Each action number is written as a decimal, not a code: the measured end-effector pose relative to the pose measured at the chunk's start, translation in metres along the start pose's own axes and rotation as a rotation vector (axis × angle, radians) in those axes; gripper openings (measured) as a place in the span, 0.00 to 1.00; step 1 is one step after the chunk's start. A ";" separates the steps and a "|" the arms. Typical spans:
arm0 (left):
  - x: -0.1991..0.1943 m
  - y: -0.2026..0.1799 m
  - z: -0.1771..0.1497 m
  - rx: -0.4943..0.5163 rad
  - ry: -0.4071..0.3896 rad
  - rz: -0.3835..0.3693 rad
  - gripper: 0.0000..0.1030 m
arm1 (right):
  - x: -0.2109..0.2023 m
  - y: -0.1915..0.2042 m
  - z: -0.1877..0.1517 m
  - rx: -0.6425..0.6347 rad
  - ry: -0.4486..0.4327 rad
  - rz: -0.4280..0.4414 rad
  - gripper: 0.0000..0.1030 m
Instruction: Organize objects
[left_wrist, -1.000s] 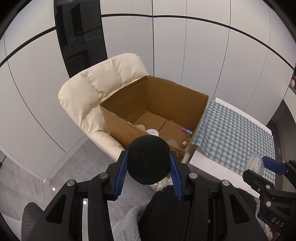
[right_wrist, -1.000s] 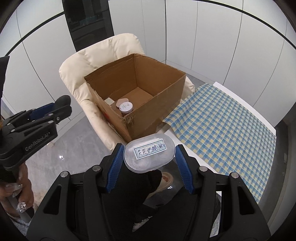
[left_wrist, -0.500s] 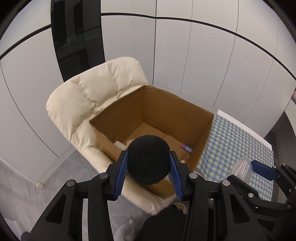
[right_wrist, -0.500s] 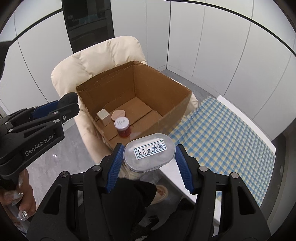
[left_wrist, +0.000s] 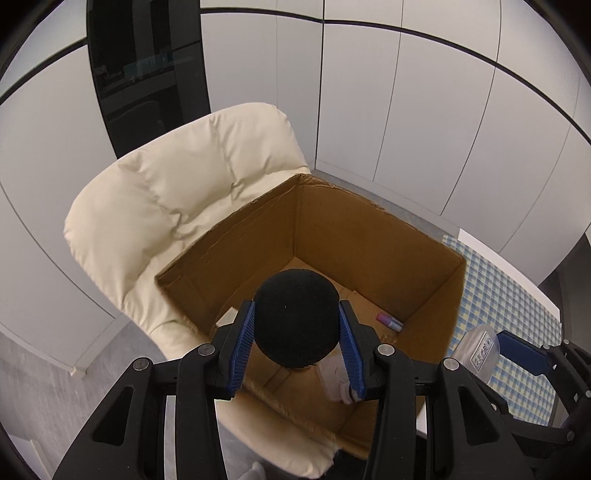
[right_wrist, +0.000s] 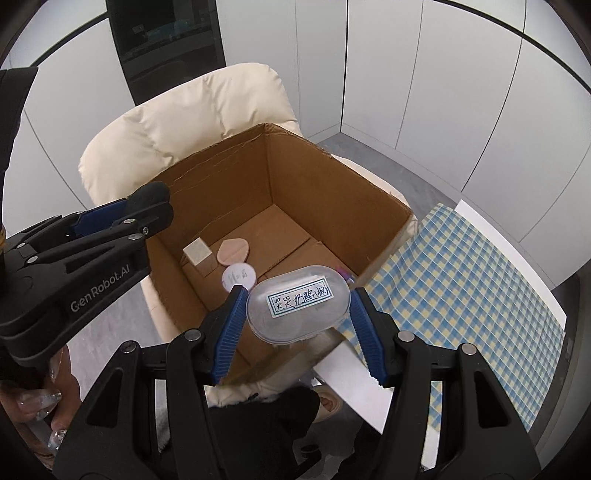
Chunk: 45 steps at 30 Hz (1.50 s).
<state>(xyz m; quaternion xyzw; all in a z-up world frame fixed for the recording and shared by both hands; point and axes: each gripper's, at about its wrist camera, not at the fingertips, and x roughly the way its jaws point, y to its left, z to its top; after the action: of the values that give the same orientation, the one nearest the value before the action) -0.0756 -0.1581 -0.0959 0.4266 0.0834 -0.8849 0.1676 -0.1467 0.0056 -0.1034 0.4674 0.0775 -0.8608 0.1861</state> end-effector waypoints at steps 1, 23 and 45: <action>0.005 0.000 0.003 0.000 0.003 0.003 0.43 | 0.004 -0.001 0.003 0.001 0.001 0.001 0.58; 0.054 0.008 0.017 -0.014 0.048 0.016 0.44 | 0.058 -0.006 0.028 0.013 0.027 0.004 0.58; 0.028 0.009 0.016 -0.013 0.042 -0.032 0.98 | 0.022 -0.034 0.017 0.146 -0.017 -0.060 1.00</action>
<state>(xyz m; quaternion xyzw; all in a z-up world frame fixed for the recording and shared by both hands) -0.1007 -0.1776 -0.1080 0.4427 0.0995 -0.8777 0.1543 -0.1846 0.0264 -0.1137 0.4697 0.0267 -0.8734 0.1261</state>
